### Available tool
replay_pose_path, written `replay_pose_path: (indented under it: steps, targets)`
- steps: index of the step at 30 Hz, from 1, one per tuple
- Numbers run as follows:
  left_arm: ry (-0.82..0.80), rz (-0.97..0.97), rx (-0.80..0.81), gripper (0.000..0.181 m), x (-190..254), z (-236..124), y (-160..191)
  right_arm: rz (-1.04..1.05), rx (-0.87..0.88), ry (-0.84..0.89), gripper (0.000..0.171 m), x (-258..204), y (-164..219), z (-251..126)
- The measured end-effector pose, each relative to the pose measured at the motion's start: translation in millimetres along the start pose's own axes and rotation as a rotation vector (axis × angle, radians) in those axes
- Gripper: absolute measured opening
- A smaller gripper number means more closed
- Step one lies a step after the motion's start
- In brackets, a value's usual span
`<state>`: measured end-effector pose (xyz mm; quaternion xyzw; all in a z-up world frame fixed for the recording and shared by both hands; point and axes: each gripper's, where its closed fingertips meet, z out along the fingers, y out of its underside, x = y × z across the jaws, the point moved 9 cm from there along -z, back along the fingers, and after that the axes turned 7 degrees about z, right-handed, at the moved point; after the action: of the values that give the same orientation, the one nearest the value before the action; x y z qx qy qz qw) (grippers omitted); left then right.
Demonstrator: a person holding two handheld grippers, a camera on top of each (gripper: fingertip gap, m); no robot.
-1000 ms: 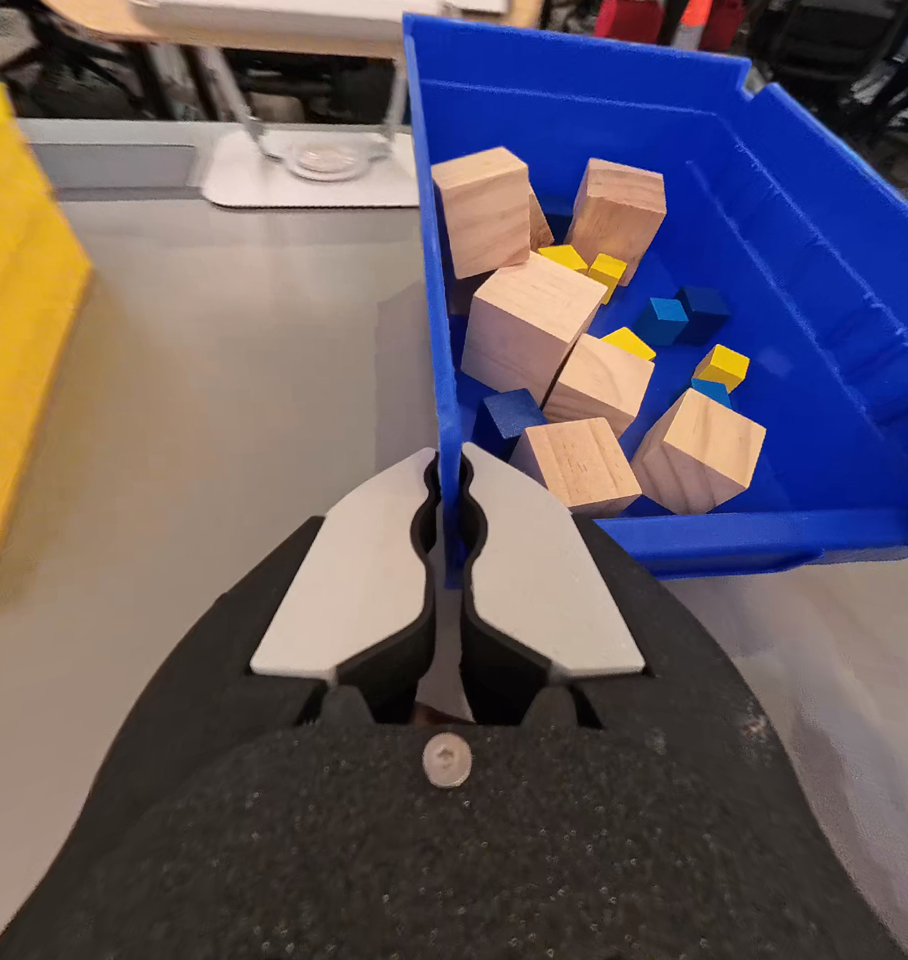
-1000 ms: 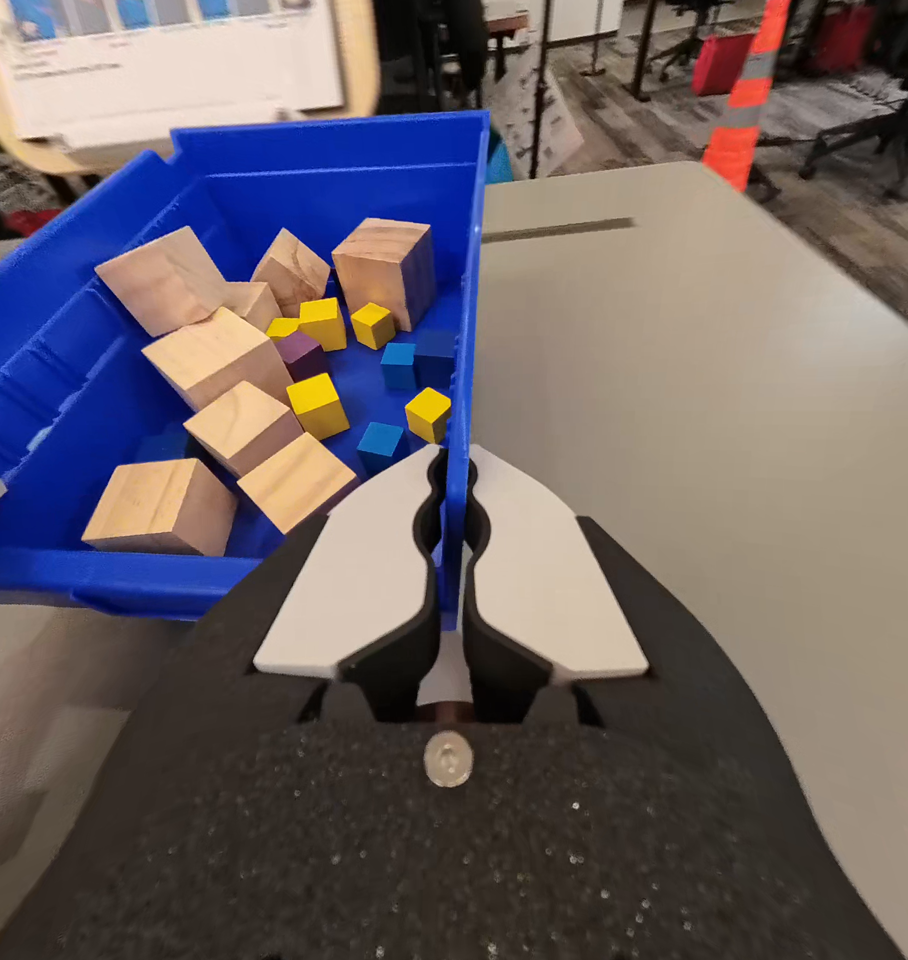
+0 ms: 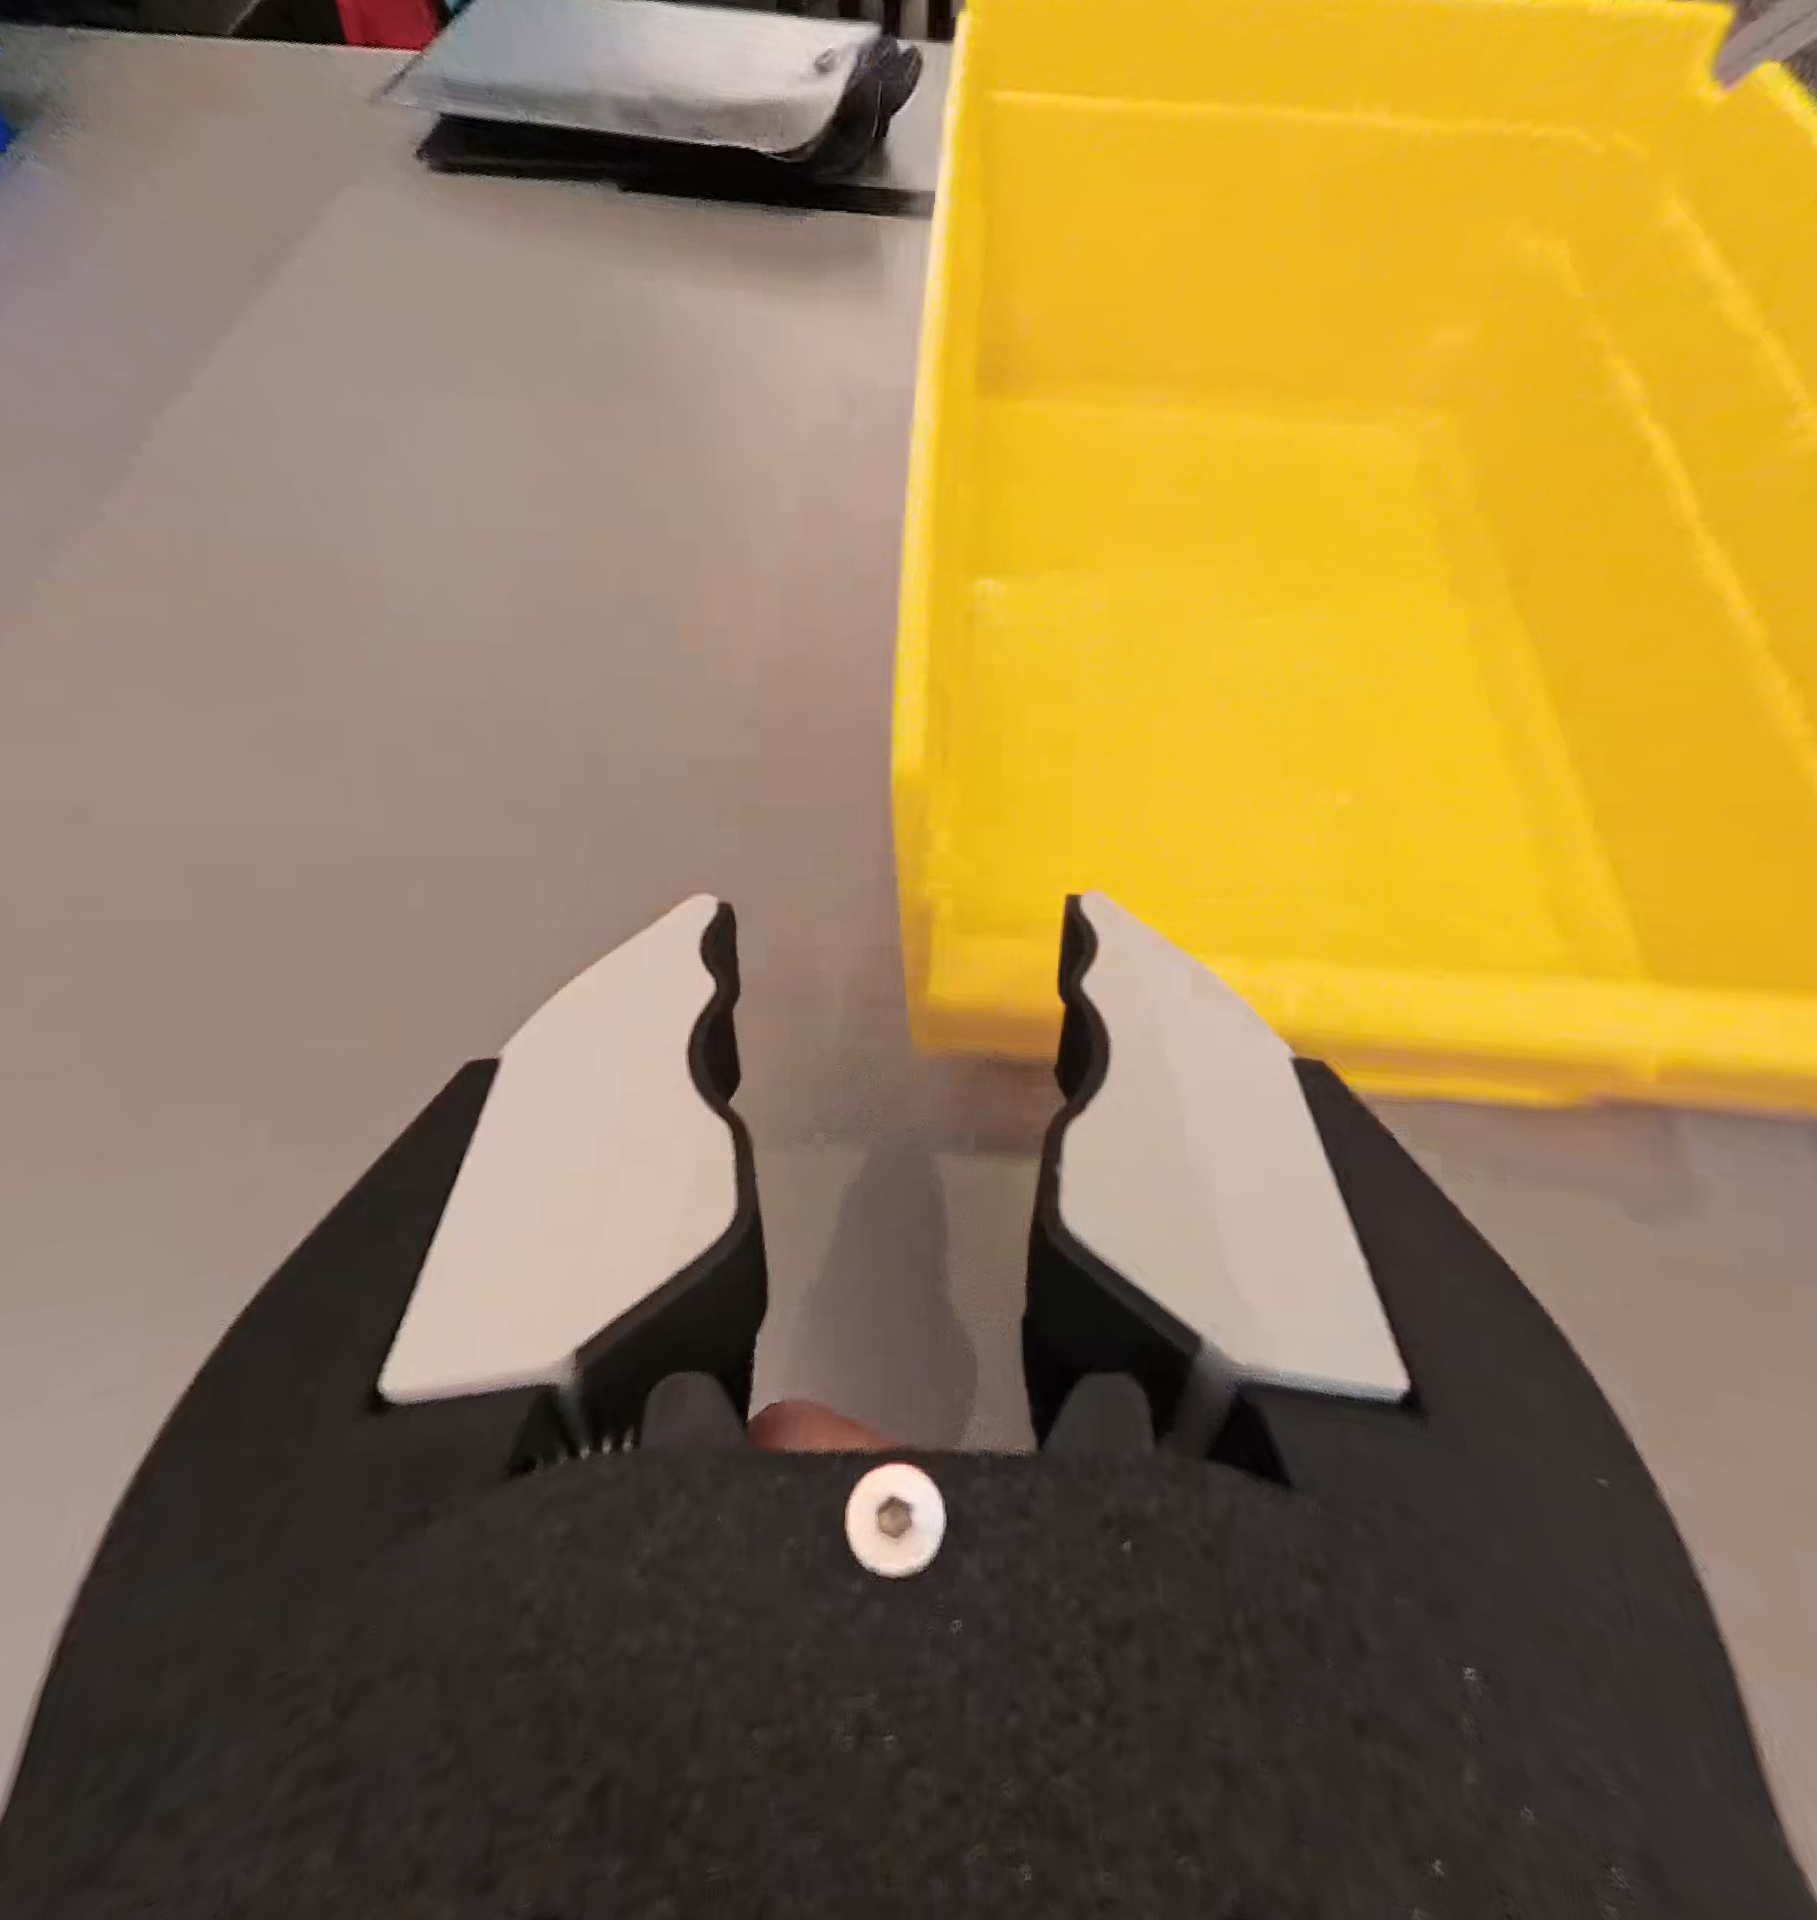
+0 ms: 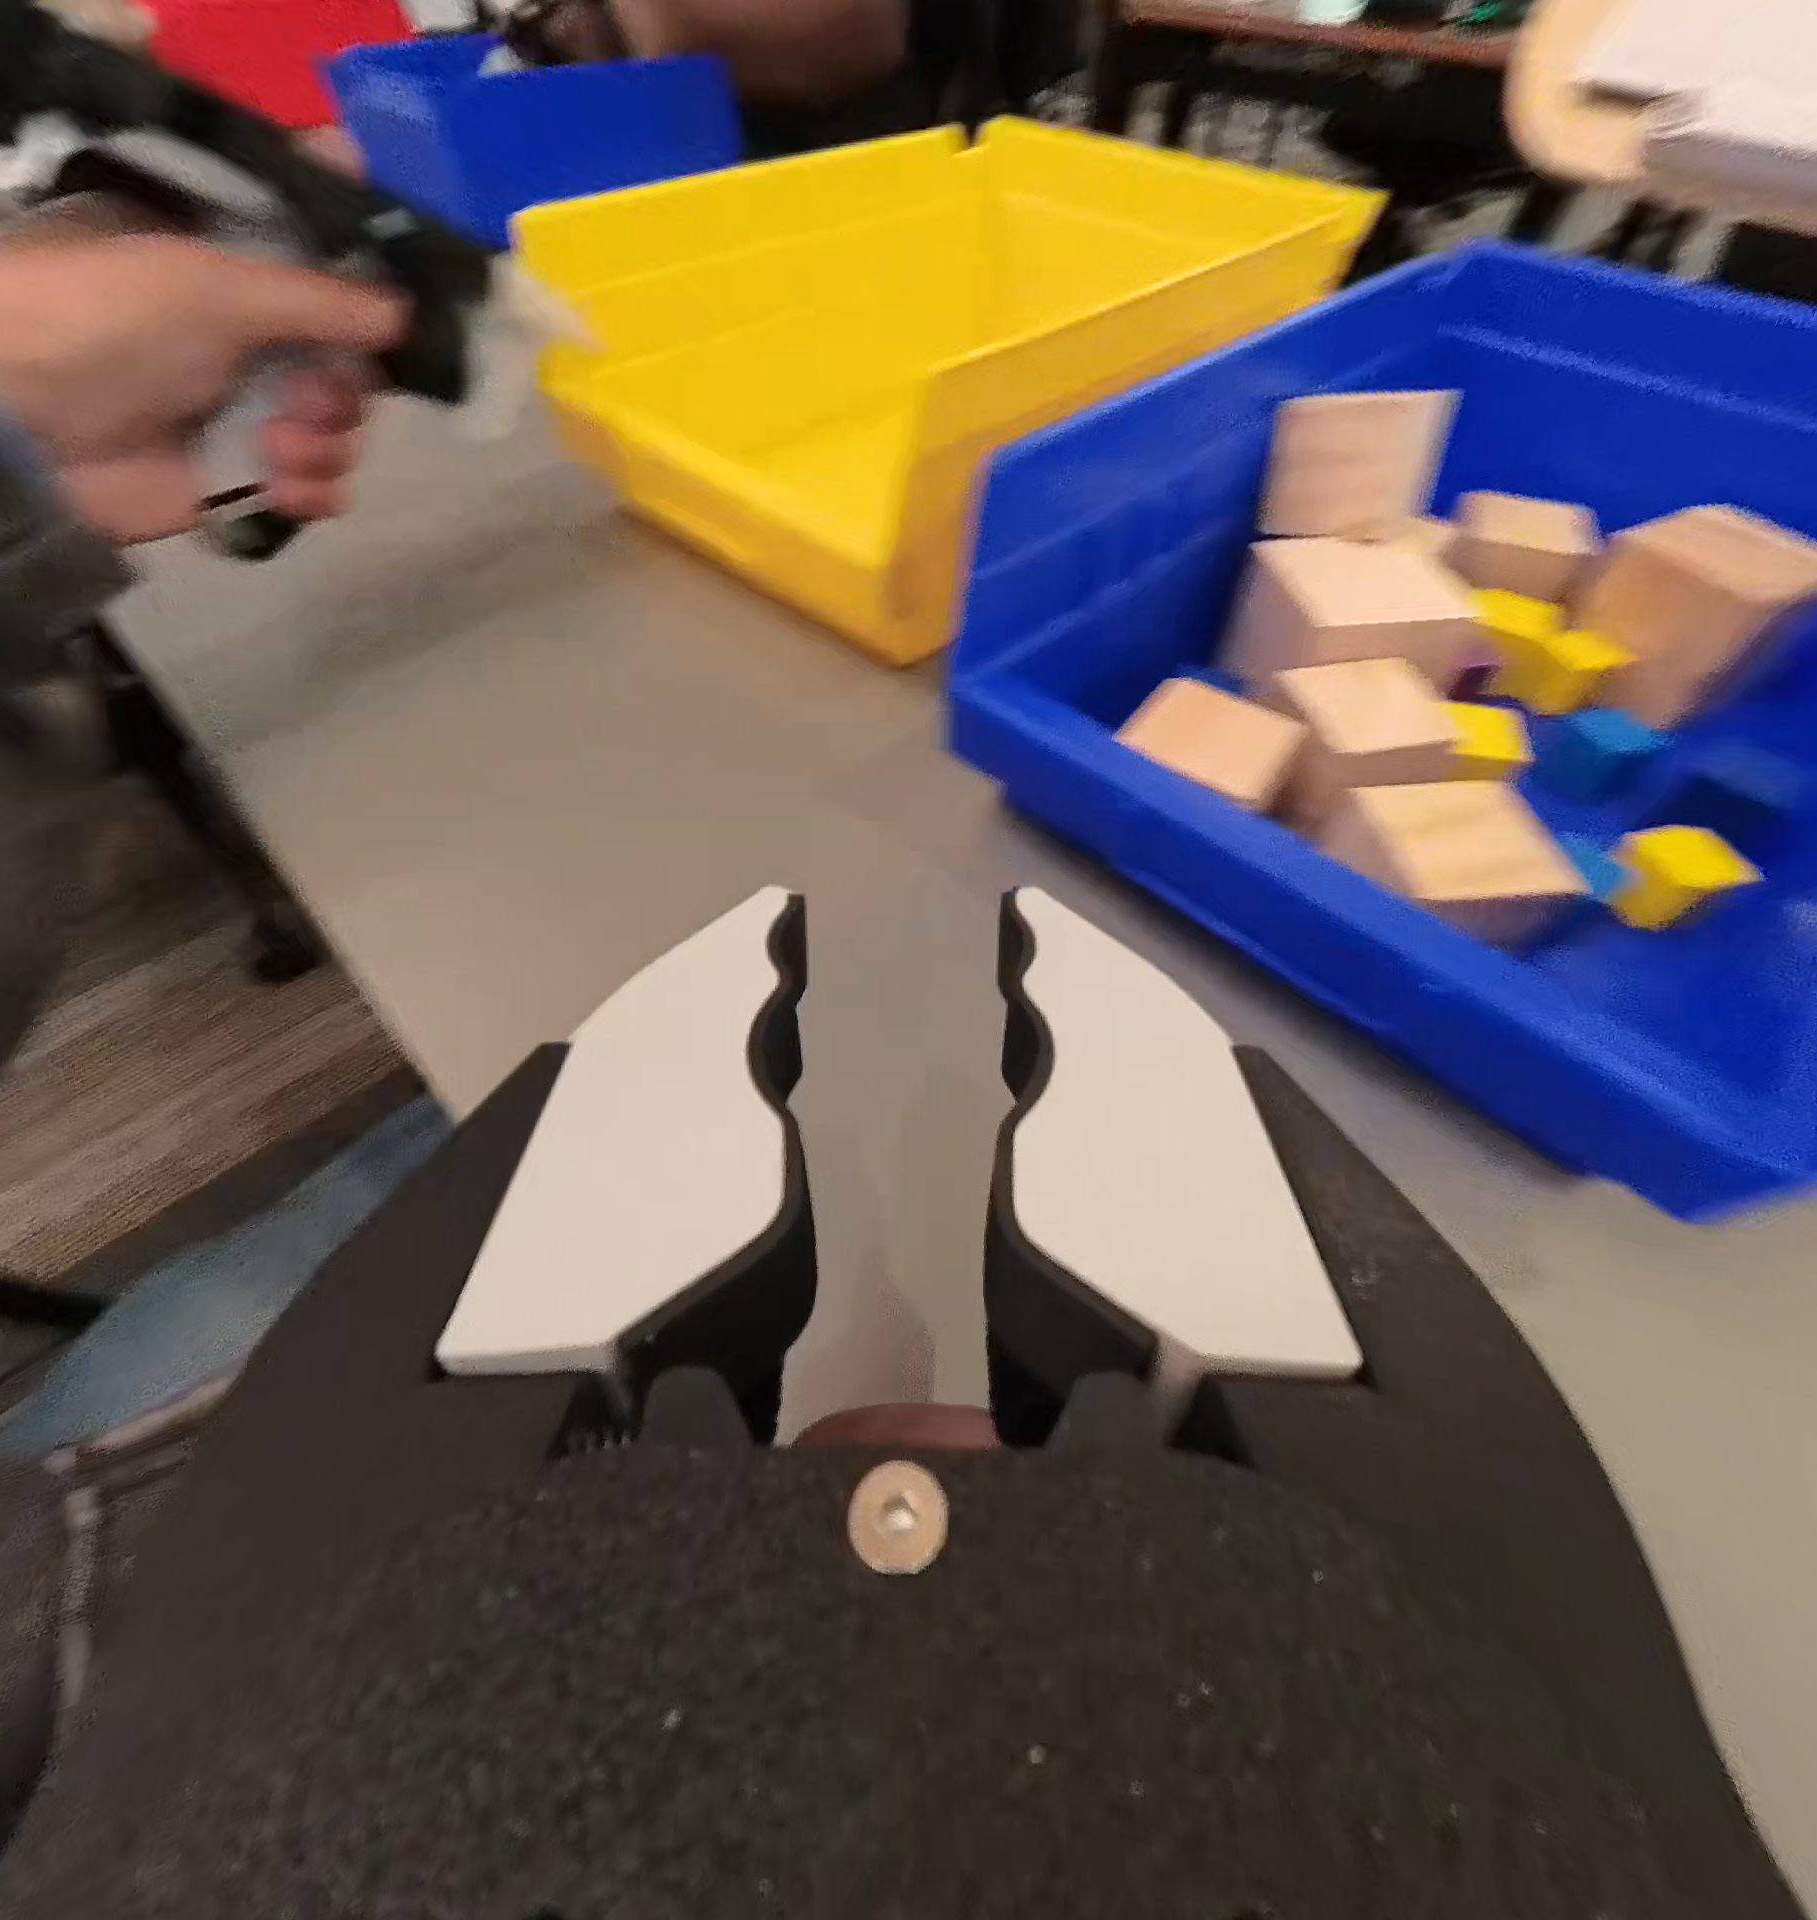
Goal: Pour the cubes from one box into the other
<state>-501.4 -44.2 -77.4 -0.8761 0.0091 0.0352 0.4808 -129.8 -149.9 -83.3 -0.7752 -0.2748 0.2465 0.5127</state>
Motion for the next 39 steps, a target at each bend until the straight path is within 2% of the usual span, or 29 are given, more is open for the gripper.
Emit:
replay_pose_path:
  steps: [1,2,4,8,11,13,16,18,19,20,21,25,28,32,36,39]
  targets:
    - [0.034,-0.033,-0.009,0.057,-2,12,-5,-0.004,-0.027,-0.04,0.035,-13,2,7]
    - [0.079,-0.072,-0.006,0.045,-3,21,-11,-0.005,-0.051,-0.066,0.035,-24,3,14]
    - [0.132,-0.121,0.011,0.005,-4,29,-17,0.003,-0.076,-0.088,0.035,-37,1,29]
    - [0.121,-0.065,0.028,0.004,4,12,-4,0.016,-0.027,-0.021,0.037,-47,-15,59]
    - [0.086,-0.05,0.029,0.005,11,-23,18,0.051,-0.051,0.059,0.048,-53,-22,84]
    - [0.053,-0.062,0.017,0.004,11,-51,34,0.071,-0.073,0.136,0.048,-55,-23,96]
    - [0.015,-0.113,0.024,0.004,13,-91,61,0.126,-0.061,0.097,0.048,-65,-22,107]
    - [0.014,-0.136,0.033,0.004,18,-113,74,0.142,-0.075,0.016,0.057,-76,-19,110]
    - [-0.003,-0.144,0.038,0.004,21,-122,80,0.137,-0.076,0.027,0.055,-79,-19,109]
    - [-0.047,-0.134,0.038,0.004,24,-130,85,0.146,-0.07,0.054,0.038,-80,-21,105]
    - [-0.087,-0.113,0.039,0.005,27,-138,89,0.159,-0.053,0.1,0.011,-78,-24,99]
    - [-0.109,-0.123,0.091,0.008,42,-163,94,0.146,-0.073,0.13,0.004,-76,-32,89]
    - [-0.168,-0.086,0.186,0.006,54,-180,77,0.102,0.032,0.149,0.004,-76,-49,70]
    - [-0.144,-0.059,0.332,0.005,80,-193,24,0.046,0.198,0.219,0.004,-55,-94,27]
    - [0.02,-0.05,0.446,0.005,130,-182,-48,0.033,0.311,0.323,0.007,-1,-136,-29]
    - [0.161,-0.016,0.48,0.004,196,-161,-96,0.036,0.366,0.475,0.008,52,-144,-80]
